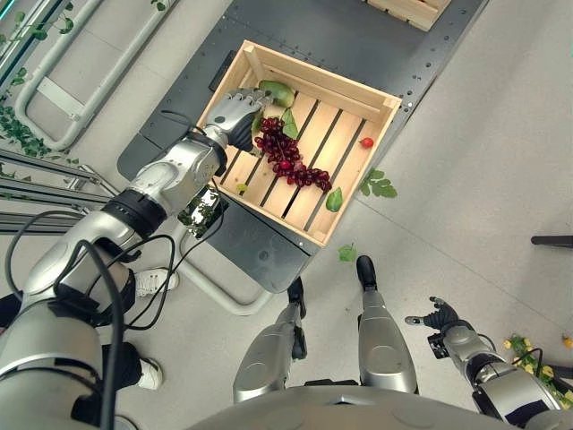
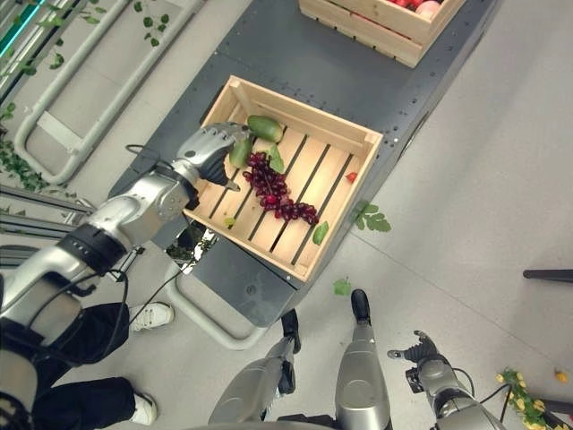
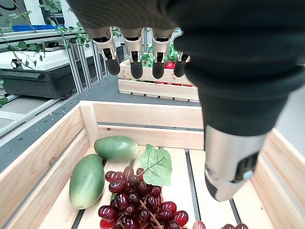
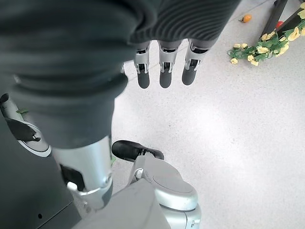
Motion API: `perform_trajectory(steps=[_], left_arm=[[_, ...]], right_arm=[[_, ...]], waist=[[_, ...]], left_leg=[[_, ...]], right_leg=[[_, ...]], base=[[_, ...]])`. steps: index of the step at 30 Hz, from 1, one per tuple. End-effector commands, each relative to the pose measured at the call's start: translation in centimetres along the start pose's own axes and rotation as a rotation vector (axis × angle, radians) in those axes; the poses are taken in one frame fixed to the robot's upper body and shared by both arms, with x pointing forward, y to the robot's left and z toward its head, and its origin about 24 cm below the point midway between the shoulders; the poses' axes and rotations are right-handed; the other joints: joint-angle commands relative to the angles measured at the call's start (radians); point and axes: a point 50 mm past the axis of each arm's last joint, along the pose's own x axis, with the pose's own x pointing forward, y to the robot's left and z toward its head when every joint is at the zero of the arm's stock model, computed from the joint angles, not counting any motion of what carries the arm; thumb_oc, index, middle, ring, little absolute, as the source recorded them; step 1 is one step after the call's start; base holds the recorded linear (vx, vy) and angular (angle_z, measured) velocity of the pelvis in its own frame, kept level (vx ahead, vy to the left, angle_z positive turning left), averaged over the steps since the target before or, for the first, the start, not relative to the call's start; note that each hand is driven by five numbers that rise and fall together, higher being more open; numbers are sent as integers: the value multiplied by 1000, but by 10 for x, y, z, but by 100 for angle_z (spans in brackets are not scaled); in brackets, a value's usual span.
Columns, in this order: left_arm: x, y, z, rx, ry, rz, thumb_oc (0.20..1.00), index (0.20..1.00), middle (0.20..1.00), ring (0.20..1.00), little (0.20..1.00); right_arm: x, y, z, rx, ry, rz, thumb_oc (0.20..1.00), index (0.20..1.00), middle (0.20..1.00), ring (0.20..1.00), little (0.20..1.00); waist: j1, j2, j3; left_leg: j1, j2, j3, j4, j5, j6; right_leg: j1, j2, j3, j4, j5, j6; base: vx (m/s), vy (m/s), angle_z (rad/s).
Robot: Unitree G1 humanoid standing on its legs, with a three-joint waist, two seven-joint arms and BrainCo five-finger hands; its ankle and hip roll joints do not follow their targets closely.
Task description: Pick up the fruits from the basket on one side to the basket on the other side
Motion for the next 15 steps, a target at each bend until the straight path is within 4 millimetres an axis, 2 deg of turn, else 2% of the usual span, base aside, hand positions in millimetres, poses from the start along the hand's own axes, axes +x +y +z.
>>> perform_trajectory(steps=[1,7,15], left_arm=[[17,45,-11,83,54,151,1000,1000,1000,1000,1000],[21,49,-11,84,67,179,1000,1000,1000,1000,1000],[30,58,0,105,45,206,1000,1000,1000,1000,1000]], right_arm=[[2,-16,7,38,-40,-60,1000,1000,1000,1000,1000],[2,-20,11,37,-61,-75,1000,1000,1000,1000,1000],[1,-21,13,48,-76,-92,1000,1000,1000,1000,1000]], waist=[[-30,-42,-10],[-40,-32,0],[-59,-21,17]], left_leg=[[8,-33,53,3,-76,-3],[-6,-39,59,3,-72,-2],[-34,-49,70,3,-67,-1]], right_leg=[[-101,-56,55,3,26,71],[-118,-58,68,3,32,73],[-155,-65,88,3,47,77]], base=[[-10,45,-4],[-7,27,-8],[-16,34,-4]])
